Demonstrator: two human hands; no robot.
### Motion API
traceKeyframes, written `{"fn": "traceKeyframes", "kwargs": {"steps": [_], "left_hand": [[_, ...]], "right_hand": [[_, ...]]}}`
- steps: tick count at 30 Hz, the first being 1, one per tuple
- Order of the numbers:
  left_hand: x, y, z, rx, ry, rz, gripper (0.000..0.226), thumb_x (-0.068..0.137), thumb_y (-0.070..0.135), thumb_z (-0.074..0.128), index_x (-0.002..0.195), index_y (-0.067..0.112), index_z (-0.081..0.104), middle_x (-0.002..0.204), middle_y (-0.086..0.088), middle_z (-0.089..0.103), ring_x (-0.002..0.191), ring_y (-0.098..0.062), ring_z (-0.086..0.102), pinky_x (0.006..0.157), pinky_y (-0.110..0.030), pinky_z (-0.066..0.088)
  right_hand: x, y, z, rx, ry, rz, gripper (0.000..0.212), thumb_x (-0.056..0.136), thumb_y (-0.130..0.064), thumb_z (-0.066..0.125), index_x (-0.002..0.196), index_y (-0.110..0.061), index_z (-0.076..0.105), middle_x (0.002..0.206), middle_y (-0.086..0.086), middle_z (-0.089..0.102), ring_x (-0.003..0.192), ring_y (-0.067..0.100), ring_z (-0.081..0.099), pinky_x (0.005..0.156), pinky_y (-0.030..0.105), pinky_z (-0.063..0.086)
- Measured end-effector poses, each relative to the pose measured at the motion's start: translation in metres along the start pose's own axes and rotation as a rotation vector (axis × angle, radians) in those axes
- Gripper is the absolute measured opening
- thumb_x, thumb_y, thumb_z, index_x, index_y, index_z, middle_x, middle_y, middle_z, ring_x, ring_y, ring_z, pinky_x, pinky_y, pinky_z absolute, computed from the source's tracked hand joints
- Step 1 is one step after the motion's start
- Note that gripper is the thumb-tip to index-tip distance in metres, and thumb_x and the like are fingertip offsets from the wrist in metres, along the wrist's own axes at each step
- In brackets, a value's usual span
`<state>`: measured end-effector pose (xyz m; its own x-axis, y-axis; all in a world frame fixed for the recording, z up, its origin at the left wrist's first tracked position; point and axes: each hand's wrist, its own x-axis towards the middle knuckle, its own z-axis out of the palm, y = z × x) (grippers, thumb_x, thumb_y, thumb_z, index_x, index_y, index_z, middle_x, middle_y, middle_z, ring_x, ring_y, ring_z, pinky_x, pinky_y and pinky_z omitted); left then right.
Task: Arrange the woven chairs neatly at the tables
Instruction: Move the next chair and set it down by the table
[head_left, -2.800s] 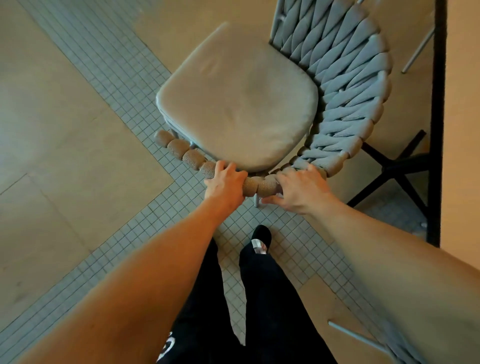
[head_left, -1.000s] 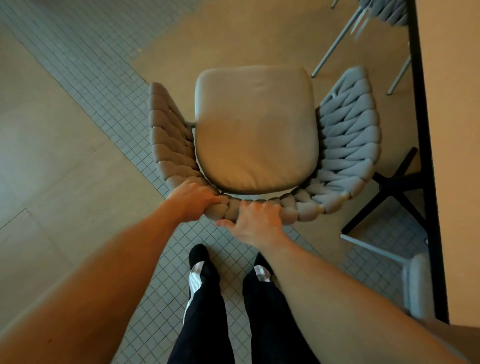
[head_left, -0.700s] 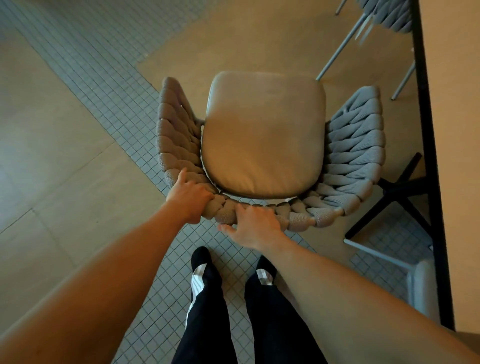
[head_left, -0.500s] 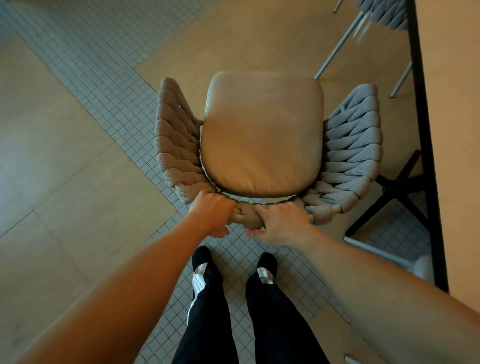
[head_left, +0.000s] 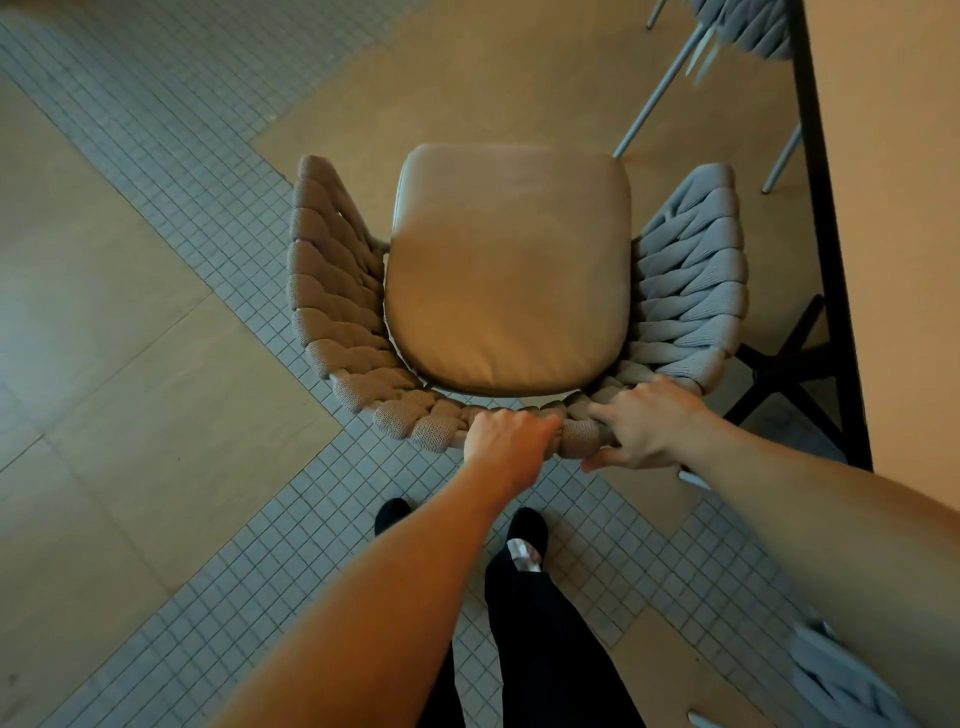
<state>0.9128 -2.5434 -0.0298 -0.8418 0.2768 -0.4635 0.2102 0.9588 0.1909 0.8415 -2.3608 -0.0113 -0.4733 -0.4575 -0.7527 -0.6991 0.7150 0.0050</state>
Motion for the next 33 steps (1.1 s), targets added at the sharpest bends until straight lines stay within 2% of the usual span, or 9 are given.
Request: {"fn": "traceKeyframes", "kwargs": {"steps": [5,10,17,19,21,25,28,30,33], "left_hand": [[-0.005,-0.02,-0.001,0.046,-0.039,0.083,0.027,0.096,0.025,0.059,0.12,0.031,0.051,0.106,0.001,0.066,0.094,-0.025,0.064,0.069,-0.037,0.037],[-0.018,-0.061,-0.01,0.138,-0.089,0.145,0.022,0.098,0.028,0.056,0.119,0.032,0.051,0.106,0.002,0.066,0.097,-0.024,0.065,0.07,-0.036,0.04],[-0.033,-0.14,-0.022,0.251,-0.106,0.144,0.025,0.096,0.028,0.056,0.119,0.038,0.053,0.106,0.01,0.064,0.098,-0.015,0.064,0.068,-0.031,0.039],[-0.033,-0.164,-0.022,0.278,-0.088,0.126,0.03,0.095,0.034,0.056,0.123,0.044,0.052,0.111,0.015,0.064,0.103,-0.012,0.064,0.077,-0.033,0.046],[-0.035,-0.181,-0.023,0.327,-0.059,0.085,0.037,0.094,0.039,0.057,0.127,0.052,0.047,0.119,0.02,0.063,0.109,-0.012,0.062,0.092,-0.042,0.046],[-0.046,-0.183,-0.027,0.364,-0.103,-0.075,0.052,0.089,0.042,0.068,0.134,0.056,0.044,0.131,0.019,0.059,0.123,-0.02,0.053,0.108,-0.053,0.029],[-0.044,-0.162,-0.023,0.337,-0.102,-0.137,0.063,0.077,0.06,0.073,0.134,0.052,0.047,0.127,0.018,0.062,0.121,-0.019,0.055,0.108,-0.056,0.022],[-0.039,-0.141,-0.015,0.303,-0.117,-0.119,0.065,0.073,0.069,0.07,0.13,0.047,0.05,0.122,0.017,0.064,0.115,-0.018,0.059,0.104,-0.052,0.026],[-0.032,-0.098,-0.007,0.213,-0.118,-0.069,0.054,0.074,0.069,0.07,0.117,0.039,0.055,0.11,0.011,0.067,0.105,-0.02,0.062,0.099,-0.046,0.038]], "right_hand": [[0.0,-0.016,0.003,0.084,0.038,0.041,0.077,0.081,-0.092,0.037,0.124,-0.029,0.052,0.119,0.004,0.067,0.113,0.027,0.062,0.103,0.052,0.036],[0.008,-0.06,-0.003,0.247,0.095,0.08,0.08,0.081,-0.091,0.039,0.137,-0.035,0.051,0.117,0.002,0.068,0.114,0.027,0.061,0.104,0.058,0.035],[0.04,-0.134,-0.029,0.47,0.149,0.158,0.082,0.081,-0.088,0.047,0.127,-0.023,0.061,0.117,0.005,0.068,0.118,0.033,0.06,0.105,0.065,0.034],[0.05,-0.153,-0.038,0.525,0.166,0.158,0.081,0.084,-0.085,0.048,0.126,-0.017,0.061,0.12,0.009,0.067,0.119,0.034,0.06,0.106,0.065,0.035],[0.059,-0.164,-0.047,0.575,0.174,0.139,0.078,0.088,-0.08,0.05,0.127,-0.012,0.059,0.123,0.012,0.066,0.12,0.036,0.059,0.105,0.062,0.039],[0.059,-0.156,-0.046,0.48,0.202,0.014,0.066,0.093,-0.073,0.049,0.127,-0.016,0.054,0.12,0.009,0.066,0.114,0.035,0.061,0.098,0.055,0.042],[0.05,-0.129,-0.033,0.34,0.199,-0.085,0.065,0.093,-0.072,0.052,0.133,-0.021,0.048,0.117,0.005,0.067,0.113,0.031,0.063,0.097,0.051,0.042],[0.046,-0.109,-0.028,0.23,0.186,-0.113,0.064,0.09,-0.074,0.053,0.129,-0.024,0.049,0.111,0.003,0.067,0.108,0.029,0.064,0.094,0.048,0.044],[0.041,-0.076,-0.024,0.104,0.164,-0.128,0.063,0.082,-0.08,0.055,0.119,-0.028,0.05,0.102,0.0,0.068,0.1,0.028,0.066,0.091,0.045,0.045]]}}
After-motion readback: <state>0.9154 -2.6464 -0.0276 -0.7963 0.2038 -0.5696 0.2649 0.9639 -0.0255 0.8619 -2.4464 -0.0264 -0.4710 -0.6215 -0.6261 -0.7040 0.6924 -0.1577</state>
